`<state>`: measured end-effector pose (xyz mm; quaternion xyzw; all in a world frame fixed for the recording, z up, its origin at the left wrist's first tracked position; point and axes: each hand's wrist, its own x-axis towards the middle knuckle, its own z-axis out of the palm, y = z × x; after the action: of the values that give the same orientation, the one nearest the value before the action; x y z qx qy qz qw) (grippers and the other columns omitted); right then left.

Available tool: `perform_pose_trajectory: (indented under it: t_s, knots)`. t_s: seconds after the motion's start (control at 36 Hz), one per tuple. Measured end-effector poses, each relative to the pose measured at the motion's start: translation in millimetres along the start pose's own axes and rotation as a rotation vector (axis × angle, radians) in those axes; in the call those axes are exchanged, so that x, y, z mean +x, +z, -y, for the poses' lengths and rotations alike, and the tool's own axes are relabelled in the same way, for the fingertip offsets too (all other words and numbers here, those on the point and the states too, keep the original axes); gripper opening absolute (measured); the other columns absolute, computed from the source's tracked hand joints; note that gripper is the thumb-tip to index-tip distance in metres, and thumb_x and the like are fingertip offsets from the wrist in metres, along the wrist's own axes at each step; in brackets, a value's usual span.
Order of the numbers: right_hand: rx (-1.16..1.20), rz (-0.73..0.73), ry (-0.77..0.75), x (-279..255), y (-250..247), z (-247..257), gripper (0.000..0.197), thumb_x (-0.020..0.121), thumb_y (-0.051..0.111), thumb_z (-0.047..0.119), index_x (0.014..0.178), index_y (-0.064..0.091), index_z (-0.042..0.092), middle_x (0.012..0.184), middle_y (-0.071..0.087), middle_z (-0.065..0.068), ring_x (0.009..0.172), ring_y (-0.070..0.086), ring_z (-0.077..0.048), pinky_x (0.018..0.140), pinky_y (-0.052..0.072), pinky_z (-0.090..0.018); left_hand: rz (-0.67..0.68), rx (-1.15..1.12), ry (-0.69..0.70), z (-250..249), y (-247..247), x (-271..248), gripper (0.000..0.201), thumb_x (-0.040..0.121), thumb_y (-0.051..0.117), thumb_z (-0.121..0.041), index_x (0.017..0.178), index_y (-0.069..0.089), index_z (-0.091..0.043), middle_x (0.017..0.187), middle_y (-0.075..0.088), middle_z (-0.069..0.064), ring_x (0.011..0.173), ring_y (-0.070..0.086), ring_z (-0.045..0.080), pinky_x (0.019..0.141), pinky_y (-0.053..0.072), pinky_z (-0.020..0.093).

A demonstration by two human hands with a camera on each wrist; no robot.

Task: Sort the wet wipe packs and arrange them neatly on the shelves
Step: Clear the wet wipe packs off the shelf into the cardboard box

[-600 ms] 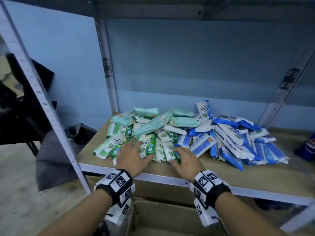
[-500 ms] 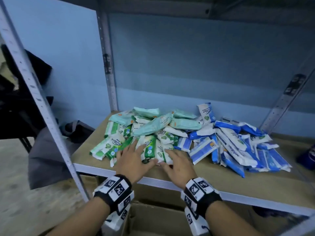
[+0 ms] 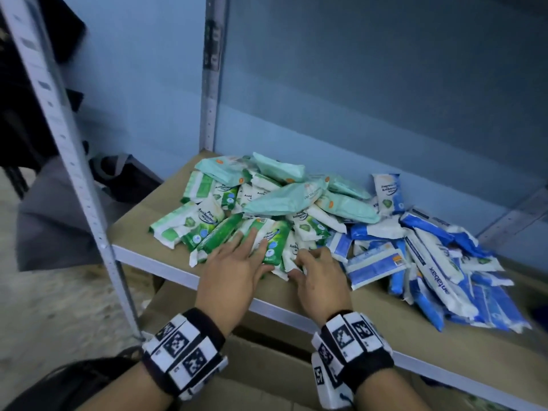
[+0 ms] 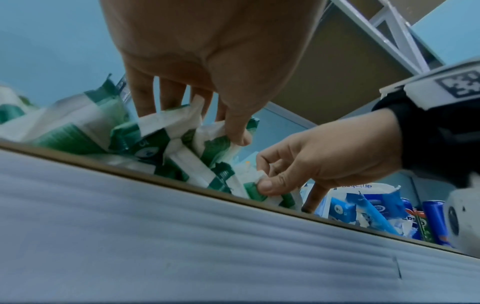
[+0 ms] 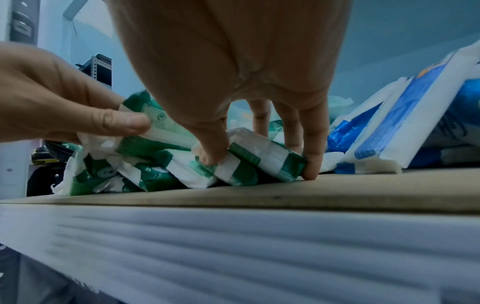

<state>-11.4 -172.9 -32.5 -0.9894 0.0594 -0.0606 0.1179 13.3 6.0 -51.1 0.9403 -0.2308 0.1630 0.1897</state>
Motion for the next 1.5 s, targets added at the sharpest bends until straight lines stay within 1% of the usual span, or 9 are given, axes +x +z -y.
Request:
perform_pose_trajectory:
  t_s: [0.19,0.28,0.33,0.47,0.75,0.83,0.94,1.08,1.5]
  knots:
    - [0.053,-0.061,-0.086,-6.3,4.5,-21.1,0.008,0.086,0.063,0.016,0.090,0.057,0.017,0.103,0.049,-0.003,0.088,0.054,-0.033,0.073,0.047,-0.038,-0.095,-0.037,0.093,-3.1,-18.9,-6.1,0.049,0.089,0.042,-0.043,0.111,0.075,-0.014,0.125,0.067,0.007,0.110,0.067,0.028,0.082,0.057,0.041]
    - [0.057,-0.063,-0.122,-15.3,0.1,-31.4,0.010,0.087,0.063,0.013,0.089,0.056,0.020,0.103,0.047,0.000,0.086,0.053,-0.030,0.073,0.050,-0.041,-0.082,-0.051,0.154,2.5,-23.3,-9.3,0.034,0.080,0.075,-0.031,0.110,0.075,-0.015,0.126,0.067,0.007,0.111,0.067,0.030,0.079,0.060,0.042]
    - [0.033,-0.053,-0.120,-23.8,-5.1,-36.8,0.011,0.089,0.062,0.016,0.089,0.055,0.024,0.106,0.047,0.003,0.088,0.054,-0.027,0.070,0.050,-0.040,0.016,-0.104,0.171,4.3,-24.4,-13.0,0.057,0.065,0.088,-0.018,0.120,0.071,-0.021,0.135,0.061,0.003,0.121,0.061,0.027,0.078,0.059,0.040]
    - [0.092,0.049,-0.145,-38.6,-23.4,-48.9,0.016,0.089,0.065,0.028,0.104,0.067,0.034,0.116,0.047,0.016,0.104,0.050,-0.006,0.088,0.046,-0.024,0.166,-0.365,0.074,4.7,-30.6,-13.4,0.077,0.078,0.046,-0.044,0.153,0.030,-0.032,0.157,0.021,-0.020,0.147,0.014,0.000,0.117,0.031,0.035]
    - [0.282,0.018,-0.056,-42.6,-39.1,-33.2,0.057,0.087,0.061,0.010,0.138,0.050,0.034,0.120,0.051,0.012,0.099,0.050,0.001,0.082,0.027,0.006,-0.034,-0.458,-0.102,14.8,-21.5,-4.9,0.036,0.094,0.063,-0.019,0.130,0.062,-0.015,0.156,0.026,-0.011,0.112,0.060,0.007,0.101,0.043,0.028]
    - [0.354,-0.034,-0.015,-44.1,-34.5,-29.7,0.062,0.082,0.067,0.017,0.138,0.047,0.035,0.124,0.047,0.014,0.113,0.047,0.001,0.094,0.031,-0.005,0.004,-0.401,-0.144,13.5,-19.5,-3.6,0.034,0.095,0.062,-0.024,0.128,0.065,-0.014,0.157,0.029,-0.005,0.136,0.038,0.023,0.112,0.030,0.033]
    - [0.360,-0.042,0.043,-43.0,-30.9,-26.7,0.052,0.078,0.070,0.026,0.127,0.055,0.033,0.122,0.052,0.011,0.117,0.050,-0.011,0.098,0.042,-0.029,0.001,-0.363,-0.158,10.1,-21.6,-3.7,0.032,0.094,0.063,-0.026,0.125,0.068,-0.018,0.154,0.037,0.000,0.131,0.038,0.028,0.110,0.032,0.037]
    - [0.231,0.053,0.044,-39.0,-26.5,-16.6,0.028,0.080,0.067,0.031,0.105,0.053,0.030,0.111,0.050,0.006,0.106,0.042,-0.020,0.081,0.035,-0.030,-0.002,-0.410,-0.207,8.6,-19.1,-3.0,0.032,0.091,0.066,-0.033,0.120,0.070,-0.019,0.151,0.043,-0.002,0.126,0.050,0.027,0.107,0.034,0.036]
    - [0.239,-0.014,0.062,-25.4,-14.9,-5.3,0.036,0.076,0.078,0.035,0.092,0.047,0.024,0.106,0.042,0.001,0.083,0.050,-0.014,0.072,0.043,-0.028,-0.048,-0.373,-0.271,-20.9,-13.2,-1.7,0.044,0.072,0.077,-0.051,0.111,0.066,-0.032,0.139,0.051,-0.021,0.117,0.042,0.017,0.093,0.025,0.032]
